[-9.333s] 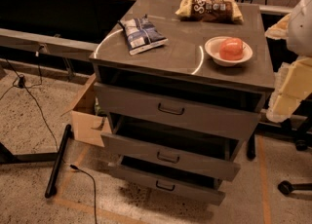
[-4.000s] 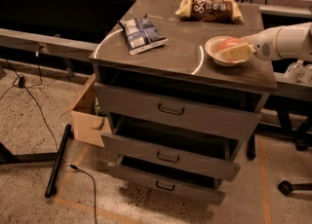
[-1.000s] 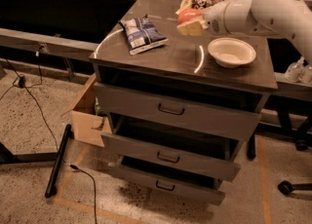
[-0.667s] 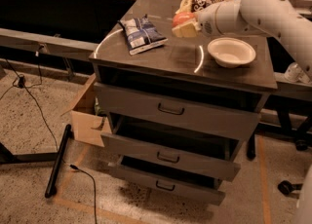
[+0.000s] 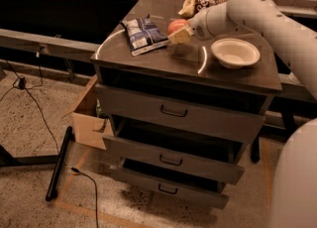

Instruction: Pick apple from paper bowl and place on counter

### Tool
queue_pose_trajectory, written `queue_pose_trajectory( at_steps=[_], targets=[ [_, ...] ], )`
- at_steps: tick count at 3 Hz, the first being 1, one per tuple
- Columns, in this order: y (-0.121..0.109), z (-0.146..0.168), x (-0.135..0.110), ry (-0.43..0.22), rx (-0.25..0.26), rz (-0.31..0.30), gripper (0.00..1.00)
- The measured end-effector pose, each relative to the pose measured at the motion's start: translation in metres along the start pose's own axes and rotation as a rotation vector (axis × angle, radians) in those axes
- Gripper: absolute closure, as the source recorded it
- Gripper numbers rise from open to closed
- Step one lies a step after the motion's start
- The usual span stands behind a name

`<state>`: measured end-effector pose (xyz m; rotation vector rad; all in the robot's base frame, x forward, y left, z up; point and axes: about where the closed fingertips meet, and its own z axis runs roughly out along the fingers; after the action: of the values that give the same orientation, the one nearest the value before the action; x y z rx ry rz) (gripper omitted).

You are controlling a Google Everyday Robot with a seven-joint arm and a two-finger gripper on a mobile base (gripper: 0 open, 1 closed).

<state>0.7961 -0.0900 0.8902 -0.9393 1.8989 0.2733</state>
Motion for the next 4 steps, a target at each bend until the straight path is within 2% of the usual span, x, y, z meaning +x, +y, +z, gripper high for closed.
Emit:
queue_pose_trajectory(
  at_steps=[1,3,4],
  targets=[
    [0.003,0.012,0.008,0.047,-0.01,0.015,0.58],
    [0.005,0.021,0.018,0.087,-0.014,0.032,0.12],
    [0.004,0.019,0.019,0.09,-0.01,0.042,0.0]
  ],
)
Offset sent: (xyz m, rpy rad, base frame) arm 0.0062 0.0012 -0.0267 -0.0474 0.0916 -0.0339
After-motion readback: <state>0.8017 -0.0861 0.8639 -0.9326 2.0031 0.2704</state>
